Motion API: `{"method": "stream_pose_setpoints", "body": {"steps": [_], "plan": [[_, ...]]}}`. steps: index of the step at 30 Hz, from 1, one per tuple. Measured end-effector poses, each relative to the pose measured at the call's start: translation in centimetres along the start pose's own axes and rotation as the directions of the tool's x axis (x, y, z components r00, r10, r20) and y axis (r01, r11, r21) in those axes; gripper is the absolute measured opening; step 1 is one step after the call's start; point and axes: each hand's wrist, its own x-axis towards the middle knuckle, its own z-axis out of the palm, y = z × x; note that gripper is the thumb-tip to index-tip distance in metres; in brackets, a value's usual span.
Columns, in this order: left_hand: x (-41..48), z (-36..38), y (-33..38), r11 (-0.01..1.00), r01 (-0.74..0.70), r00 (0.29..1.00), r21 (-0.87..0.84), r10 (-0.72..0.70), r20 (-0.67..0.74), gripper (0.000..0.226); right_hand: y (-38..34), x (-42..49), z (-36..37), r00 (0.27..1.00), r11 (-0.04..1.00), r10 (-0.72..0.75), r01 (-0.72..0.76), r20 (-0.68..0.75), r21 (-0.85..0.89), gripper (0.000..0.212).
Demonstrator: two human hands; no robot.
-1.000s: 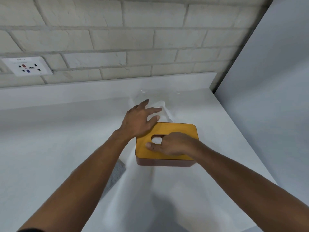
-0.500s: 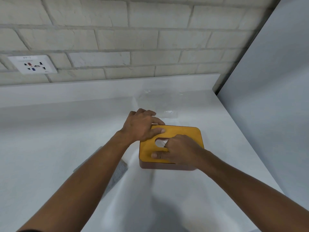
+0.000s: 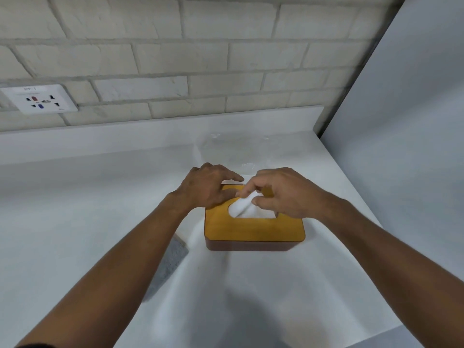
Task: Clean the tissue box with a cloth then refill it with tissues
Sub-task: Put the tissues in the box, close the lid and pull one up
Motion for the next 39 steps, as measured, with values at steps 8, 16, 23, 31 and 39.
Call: {"method": "stream_pose_setpoints", "body": {"steps": [8,16,23,31,39], "plan": [[-1.3,-3.2,2.8,0.806,-0.09,0.957,-0.585,0.232,0.172,0.017,0.0,0.1,-0.4,0.998,0.998,-0.057,0.057,-0.024,-0.033,0.034],[-1.8,-4.4,2.9,0.936,-0.077,0.97,-0.343,0.15,0.19,0.025,2.6,-0.4,-2.2,0.927,0.948,0.252,-0.179,0.276,-0.264,0.028],[-3.0,-4.4,4.1,0.972,-0.197,0.963,0.128,0.167,0.21,0.033,3.3,-1.9,-1.7,0.921,0.966,0.242,-0.197,0.306,-0.169,0.049],[-3.0,-7.3,4.4,0.995,0.01,0.933,0.103,-0.047,0.357,0.041,2.7,-1.9,-4.3,0.858,0.944,0.326,-0.319,0.396,-0.084,0.022],[-3.2,-8.4,4.8,0.995,0.022,0.91,-0.1,0.021,0.413,0.032,2.3,-1.5,-4.3,0.834,0.932,0.352,-0.355,0.425,-0.075,0.052]]}}
